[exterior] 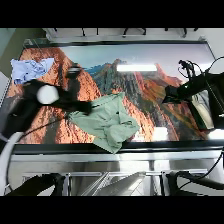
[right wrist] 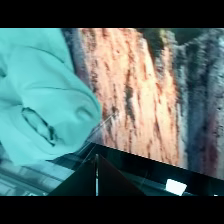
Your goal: Fold the shirts.
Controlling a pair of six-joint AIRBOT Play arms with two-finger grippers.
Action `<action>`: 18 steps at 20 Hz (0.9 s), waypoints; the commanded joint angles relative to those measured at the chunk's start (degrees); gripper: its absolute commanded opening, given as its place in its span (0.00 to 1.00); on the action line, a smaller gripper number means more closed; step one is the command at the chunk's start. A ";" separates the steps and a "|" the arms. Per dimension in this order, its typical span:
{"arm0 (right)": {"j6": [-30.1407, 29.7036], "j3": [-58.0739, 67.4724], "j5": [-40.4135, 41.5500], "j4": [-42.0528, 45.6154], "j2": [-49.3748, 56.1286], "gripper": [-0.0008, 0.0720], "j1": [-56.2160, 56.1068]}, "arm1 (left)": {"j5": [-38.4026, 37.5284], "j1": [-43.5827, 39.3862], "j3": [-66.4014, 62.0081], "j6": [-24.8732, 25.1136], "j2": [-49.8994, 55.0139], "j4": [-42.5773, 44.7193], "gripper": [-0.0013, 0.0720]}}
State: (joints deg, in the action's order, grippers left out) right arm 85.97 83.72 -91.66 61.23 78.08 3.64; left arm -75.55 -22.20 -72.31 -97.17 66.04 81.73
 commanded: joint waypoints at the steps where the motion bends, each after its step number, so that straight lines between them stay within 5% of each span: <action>1: -0.72 -0.02 2.91 -2.38 -0.13 0.04 -3.87 | 1.27 20.39 12.00 4.20 -6.58 -10.51 0.98; 2: -0.72 -0.02 3.61 -2.38 -0.02 0.04 -5.60 | 3.26 25.05 15.19 4.50 -6.86 -14.80 0.98; 4: -0.72 -0.20 4.72 -2.36 0.09 0.04 -9.09 | 7.43 30.80 19.63 8.46 -5.75 -19.71 0.65; 7: -0.70 -1.25 5.97 -2.36 0.09 0.04 -13.90 | 9.77 32.15 22.03 10.64 -0.28 -22.40 0.65; 8: -0.70 -1.70 6.34 -2.38 0.09 0.04 -15.30 | 9.84 31.43 21.99 10.58 2.40 -22.36 0.80; 9: -0.70 -2.08 6.36 -2.34 0.09 0.04 -16.48 | 10.10 30.67 21.90 10.56 4.87 -22.56 0.85; 17: 1.49 -2.89 3.30 -1.70 -0.81 0.04 -19.47 | 20.35 25.22 19.17 10.84 17.77 -25.97 0.84; 18: 1.51 -2.89 2.84 -1.18 -1.22 0.04 -19.47 | 21.40 24.63 18.53 11.41 18.29 -25.88 0.68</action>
State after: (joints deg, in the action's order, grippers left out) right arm 86.91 80.97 -87.31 59.29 77.56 -15.27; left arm -58.17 3.92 -52.29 -86.48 81.34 56.45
